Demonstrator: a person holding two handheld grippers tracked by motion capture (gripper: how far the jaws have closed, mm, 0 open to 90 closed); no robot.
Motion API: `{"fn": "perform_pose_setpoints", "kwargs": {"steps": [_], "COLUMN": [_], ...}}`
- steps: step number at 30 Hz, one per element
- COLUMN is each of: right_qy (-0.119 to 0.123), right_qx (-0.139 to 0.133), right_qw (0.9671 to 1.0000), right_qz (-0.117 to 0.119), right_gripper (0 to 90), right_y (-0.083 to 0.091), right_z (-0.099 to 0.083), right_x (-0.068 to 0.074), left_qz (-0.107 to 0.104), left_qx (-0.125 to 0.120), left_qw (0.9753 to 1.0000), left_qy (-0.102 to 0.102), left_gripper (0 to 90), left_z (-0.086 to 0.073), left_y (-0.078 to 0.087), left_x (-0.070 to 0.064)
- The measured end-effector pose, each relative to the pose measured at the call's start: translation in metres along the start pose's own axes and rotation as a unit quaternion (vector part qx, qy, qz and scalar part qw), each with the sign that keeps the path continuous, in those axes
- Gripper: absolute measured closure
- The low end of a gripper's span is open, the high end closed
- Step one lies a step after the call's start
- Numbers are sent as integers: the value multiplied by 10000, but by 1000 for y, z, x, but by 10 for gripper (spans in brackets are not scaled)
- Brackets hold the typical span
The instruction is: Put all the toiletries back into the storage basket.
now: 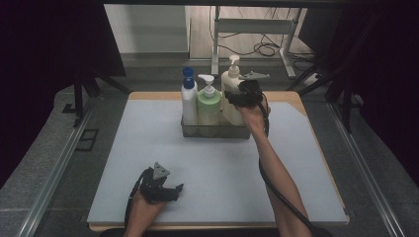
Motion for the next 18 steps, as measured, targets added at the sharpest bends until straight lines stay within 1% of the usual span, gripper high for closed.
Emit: {"fn": "perform_pose_setpoints", "kwargs": {"steps": [2, 6, 15, 18], "right_qy": [46, 36, 69, 45], "right_qx": [4, 19, 78, 106], "right_qw": [10000, 10000, 9999, 9999], "right_qz": [-10, -24, 21, 20], "right_gripper": [405, 405, 404, 403], "right_y": [-2, -5, -5, -5], "right_z": [-1, -4, -10, -12], "right_x": [0, 1, 7, 8], "left_qz": [0, -1, -4, -3], "left_qx": [-2, -2, -9, -9], "left_qw": [10000, 10000, 10000, 10000], "left_qy": [3, 2, 4, 4], "left_gripper": [121, 121, 121, 121], "left_z": [0, 0, 0, 0], "left_y": [0, 0, 0, 0], "left_x": [0, 0, 0, 0]}}
Point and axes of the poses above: each handheld gripper's, and its own axes: y roughly backward along the jaws, z roughly out of its top, x roughly to its left, the point moved 4 cm from there along -y, roughly forward along the jaws, and after that the axes turned 9 degrees about y, right-handed, at the moved point
